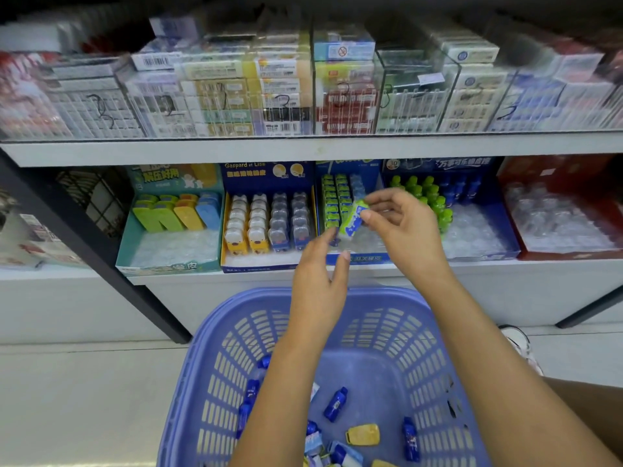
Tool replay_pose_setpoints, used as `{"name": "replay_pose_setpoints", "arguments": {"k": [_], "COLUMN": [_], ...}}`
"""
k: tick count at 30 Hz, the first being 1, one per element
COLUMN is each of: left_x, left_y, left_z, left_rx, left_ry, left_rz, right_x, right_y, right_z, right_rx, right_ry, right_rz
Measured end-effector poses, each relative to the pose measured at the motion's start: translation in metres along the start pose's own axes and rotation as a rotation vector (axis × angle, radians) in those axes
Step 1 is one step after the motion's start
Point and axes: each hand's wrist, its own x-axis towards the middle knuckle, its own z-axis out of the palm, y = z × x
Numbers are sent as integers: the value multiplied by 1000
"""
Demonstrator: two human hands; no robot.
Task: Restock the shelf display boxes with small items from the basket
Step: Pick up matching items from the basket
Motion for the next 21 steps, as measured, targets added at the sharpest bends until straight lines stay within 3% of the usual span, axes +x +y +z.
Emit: {"name": "replay_pose_setpoints", "arguments": {"k": [2, 5, 16, 21], "left_x": [-4, -9, -5, -6], "left_y": [-7, -13, -18, -19], "left_z": [4, 9, 5, 5], "left_rx": [217, 357, 383, 379], "left_ry": [-107, -181, -226, -232], "left_rz": [51, 73, 84, 87], "right_x": [2, 1, 11, 6], "right_y": [6, 20, 38, 41], "right_z": [-1, 4, 4, 11], "right_rx": [-76, -159, -319, -459], "right_ry": [54, 24, -114, -57], "right_rz": [-79, -122, -243, -325]}}
